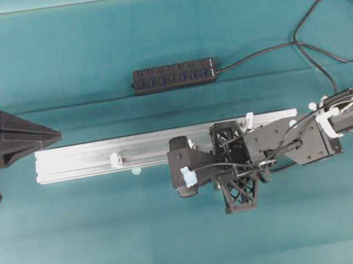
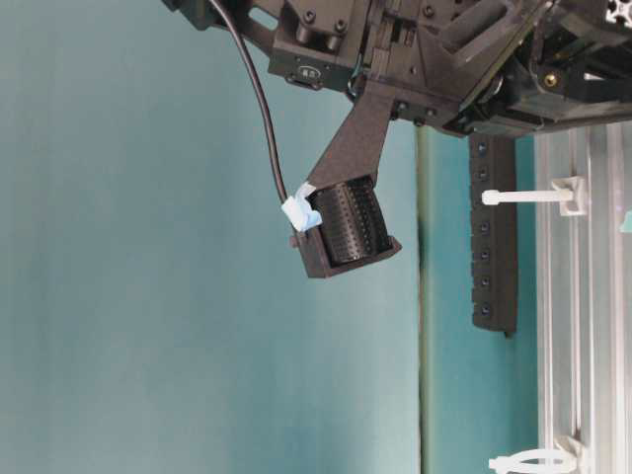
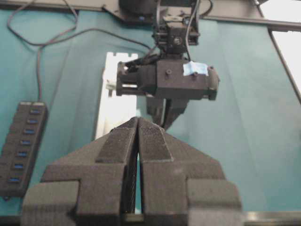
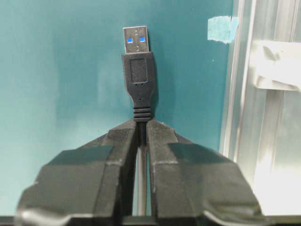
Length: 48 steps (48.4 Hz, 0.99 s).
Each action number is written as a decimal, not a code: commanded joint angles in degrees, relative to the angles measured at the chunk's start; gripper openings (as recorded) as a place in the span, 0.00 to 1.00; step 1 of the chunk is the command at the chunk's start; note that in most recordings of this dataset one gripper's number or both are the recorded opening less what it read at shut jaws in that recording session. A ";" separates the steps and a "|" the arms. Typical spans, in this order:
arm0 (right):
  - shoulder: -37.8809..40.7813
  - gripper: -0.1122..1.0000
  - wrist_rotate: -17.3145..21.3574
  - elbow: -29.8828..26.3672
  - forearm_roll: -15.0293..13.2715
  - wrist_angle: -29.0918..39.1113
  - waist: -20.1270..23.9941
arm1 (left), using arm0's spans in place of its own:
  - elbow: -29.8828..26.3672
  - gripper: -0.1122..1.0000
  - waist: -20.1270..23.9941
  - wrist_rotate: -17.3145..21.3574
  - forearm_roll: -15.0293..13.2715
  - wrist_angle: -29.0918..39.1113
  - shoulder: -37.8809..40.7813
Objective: Pass the USB cable through three rings with both arms.
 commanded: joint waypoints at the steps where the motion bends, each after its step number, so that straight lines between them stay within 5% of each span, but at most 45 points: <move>1: 0.00 0.03 0.35 -0.35 0.44 0.09 -0.88 | -0.70 0.13 0.00 0.00 0.00 -0.26 0.18; 48: -12.04 0.03 3.08 -6.06 0.09 20.92 -0.44 | -0.70 0.13 0.53 0.00 0.00 0.79 0.18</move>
